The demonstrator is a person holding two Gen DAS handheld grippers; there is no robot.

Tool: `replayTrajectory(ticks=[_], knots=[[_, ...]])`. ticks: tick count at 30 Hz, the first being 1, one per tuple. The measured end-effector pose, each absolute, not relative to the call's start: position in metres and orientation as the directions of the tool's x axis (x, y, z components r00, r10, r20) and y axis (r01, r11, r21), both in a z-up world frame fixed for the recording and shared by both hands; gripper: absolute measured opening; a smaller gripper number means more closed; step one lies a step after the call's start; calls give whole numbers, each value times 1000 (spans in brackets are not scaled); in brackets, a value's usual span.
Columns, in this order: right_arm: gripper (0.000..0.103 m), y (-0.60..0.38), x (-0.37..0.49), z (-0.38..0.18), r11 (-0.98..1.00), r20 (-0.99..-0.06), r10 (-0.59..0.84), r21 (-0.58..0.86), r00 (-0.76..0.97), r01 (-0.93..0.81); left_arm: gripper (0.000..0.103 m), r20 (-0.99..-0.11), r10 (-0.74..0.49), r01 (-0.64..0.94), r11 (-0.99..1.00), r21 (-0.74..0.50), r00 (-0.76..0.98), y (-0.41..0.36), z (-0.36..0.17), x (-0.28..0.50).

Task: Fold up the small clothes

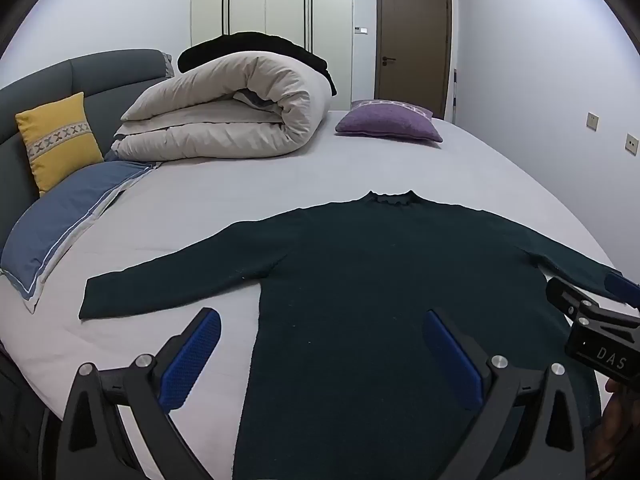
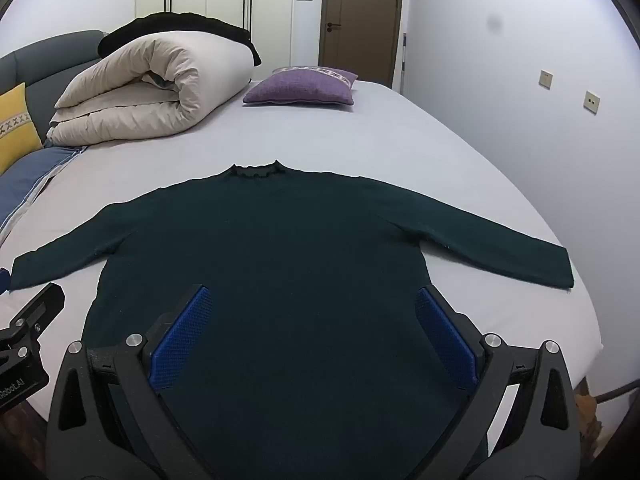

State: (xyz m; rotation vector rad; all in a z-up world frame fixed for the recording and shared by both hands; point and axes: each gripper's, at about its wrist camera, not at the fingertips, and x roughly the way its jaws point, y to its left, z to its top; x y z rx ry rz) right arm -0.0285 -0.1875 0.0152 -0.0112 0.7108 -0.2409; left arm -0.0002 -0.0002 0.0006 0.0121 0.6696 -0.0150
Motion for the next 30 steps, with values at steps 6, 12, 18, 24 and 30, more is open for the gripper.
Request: replayTrajectory(ticks=[6,12,18,24,30], knots=[[103,-187,-29,16,970,-644,-230,-96,729,222,103,-618,-23,19,1000,-13,786,2,2,-2],[103,-187,-29,15,972,-645,-224,-92,730,217,103,-620,-15,14,1000,-6,784,4,4,0],[103,-186,-28,16,972,-645,-223,-94,731,214,103,-621,-15,13,1000,-7,784,9,6,0],[103,-185,-26,16,972,-645,-225,-96,731,215,103,-620,-15,12,1000,-10,784,12,5,2],[103,-185,-32,14,972,-646,-225,-95,730,215,103,-621,-13,5,1000,-14,784,20,7,-2]])
